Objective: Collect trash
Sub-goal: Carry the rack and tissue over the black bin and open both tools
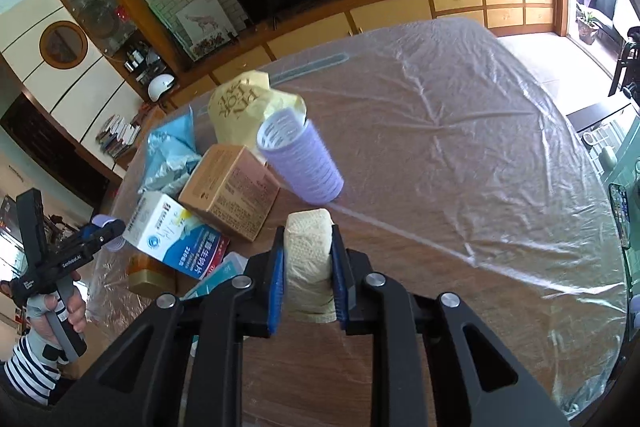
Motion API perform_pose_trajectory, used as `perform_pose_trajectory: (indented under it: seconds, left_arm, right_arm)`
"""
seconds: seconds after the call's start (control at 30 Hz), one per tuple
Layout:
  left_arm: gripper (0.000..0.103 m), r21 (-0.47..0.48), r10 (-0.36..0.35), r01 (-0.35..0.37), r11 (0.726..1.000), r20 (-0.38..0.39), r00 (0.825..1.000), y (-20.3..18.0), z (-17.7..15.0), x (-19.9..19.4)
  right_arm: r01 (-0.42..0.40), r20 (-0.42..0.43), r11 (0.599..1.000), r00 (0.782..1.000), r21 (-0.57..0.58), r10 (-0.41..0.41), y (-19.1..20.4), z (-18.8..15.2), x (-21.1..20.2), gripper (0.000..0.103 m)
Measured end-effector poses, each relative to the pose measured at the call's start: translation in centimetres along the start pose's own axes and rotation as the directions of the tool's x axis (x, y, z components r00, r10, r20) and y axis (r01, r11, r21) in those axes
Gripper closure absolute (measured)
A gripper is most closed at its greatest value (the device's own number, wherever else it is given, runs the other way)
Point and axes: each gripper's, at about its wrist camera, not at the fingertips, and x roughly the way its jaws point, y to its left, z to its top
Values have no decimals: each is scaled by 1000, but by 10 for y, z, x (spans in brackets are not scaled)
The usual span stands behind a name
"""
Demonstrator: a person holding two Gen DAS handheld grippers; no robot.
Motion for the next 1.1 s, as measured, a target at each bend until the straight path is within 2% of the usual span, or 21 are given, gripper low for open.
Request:
perform_pose_trajectory:
  seconds: [0.33,0.57,0.73,0.9,1.1]
  left_arm:
    - [31,-3,5,-5,1000,61,998,-2,-9,-44]
    - [31,33,-27,24,999,91,996,-22,-27,-80]
    - [31,65,-66,61,996,88,994,-46,-45,-97]
    - [31,114,-81,72,991,75,994,-74,-69,-107]
    - [31,163,-99,91,982,40,994,-105,-97,-109]
  right_arm:
    - [-52,47,998,997,-43,54,8,-4,-42,82]
    - [-152,22,984,988,-89,155,26,-24,-65,82]
    - [-236,-23,966,972,-108,235,37,-46,-80,82]
    - [-278,-94,947,959,-159,266,51,-75,-86,82]
    - [-299,-178,931,948,-207,265,63,-106,-81,82]
